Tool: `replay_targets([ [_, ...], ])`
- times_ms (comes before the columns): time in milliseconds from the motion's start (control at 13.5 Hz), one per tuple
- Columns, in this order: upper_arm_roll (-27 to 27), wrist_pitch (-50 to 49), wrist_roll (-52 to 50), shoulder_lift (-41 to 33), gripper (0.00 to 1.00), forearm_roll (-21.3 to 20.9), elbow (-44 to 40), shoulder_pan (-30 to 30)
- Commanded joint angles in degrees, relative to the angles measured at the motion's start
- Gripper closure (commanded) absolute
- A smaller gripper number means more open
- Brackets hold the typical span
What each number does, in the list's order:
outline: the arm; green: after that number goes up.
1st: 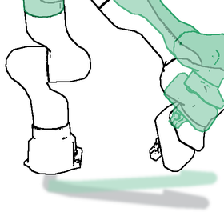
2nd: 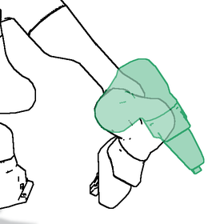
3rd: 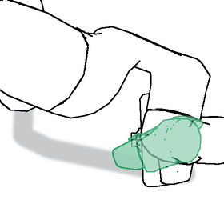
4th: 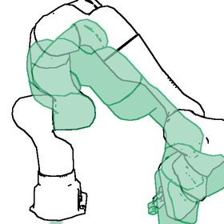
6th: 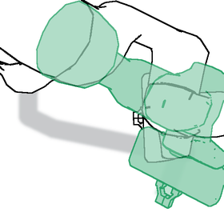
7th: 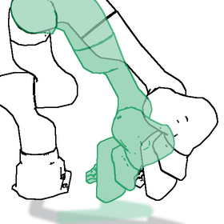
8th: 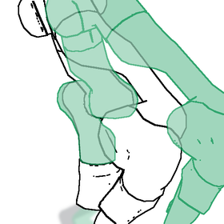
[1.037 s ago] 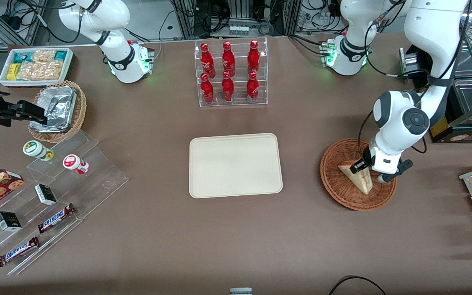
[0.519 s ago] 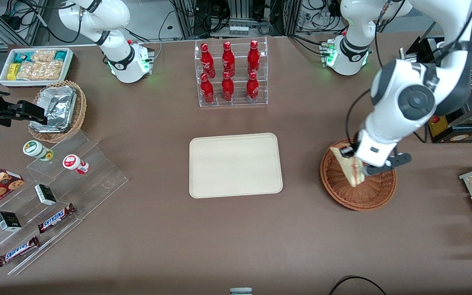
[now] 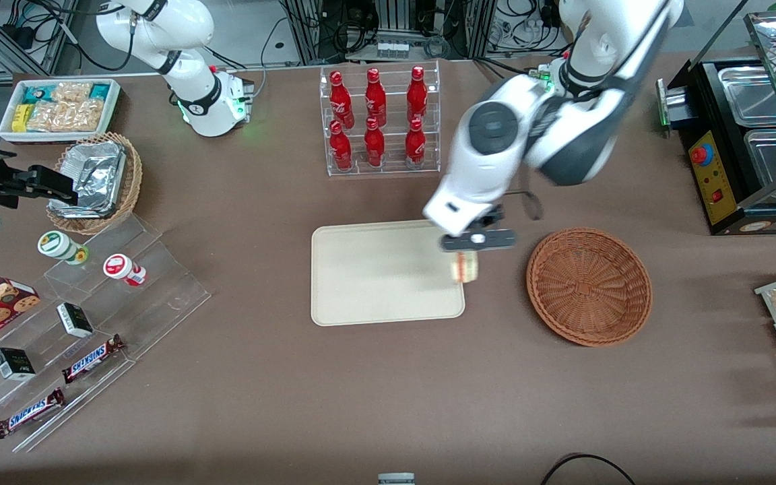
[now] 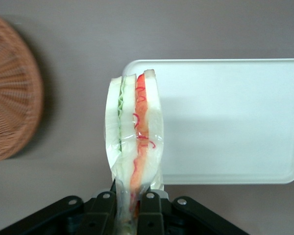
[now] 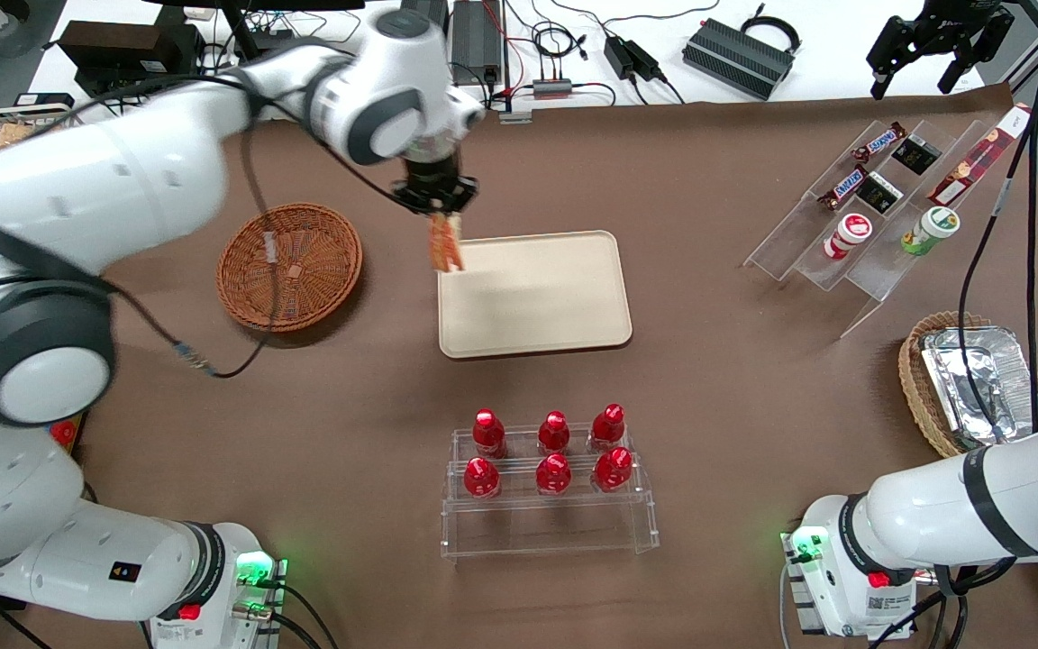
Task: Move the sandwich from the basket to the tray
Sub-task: 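Lift the sandwich and carry it with the left gripper over the tray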
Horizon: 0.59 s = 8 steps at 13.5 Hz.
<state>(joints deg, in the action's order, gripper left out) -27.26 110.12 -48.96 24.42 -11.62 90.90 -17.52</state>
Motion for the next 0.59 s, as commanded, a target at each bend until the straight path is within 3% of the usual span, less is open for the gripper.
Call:
replay_targets([
  [0, 0.5, -1.3, -6.3, 13.3, 1.00, -7.6, -12.8, -7.8],
  [148, 0.6, 0.5, -9.8, 18.6, 1.00, -11.2, -16.3, -11.0],
  [519, 1.5, 8.1, -12.6, 24.6, 1.00, -15.2, -16.5, -14.5],
])
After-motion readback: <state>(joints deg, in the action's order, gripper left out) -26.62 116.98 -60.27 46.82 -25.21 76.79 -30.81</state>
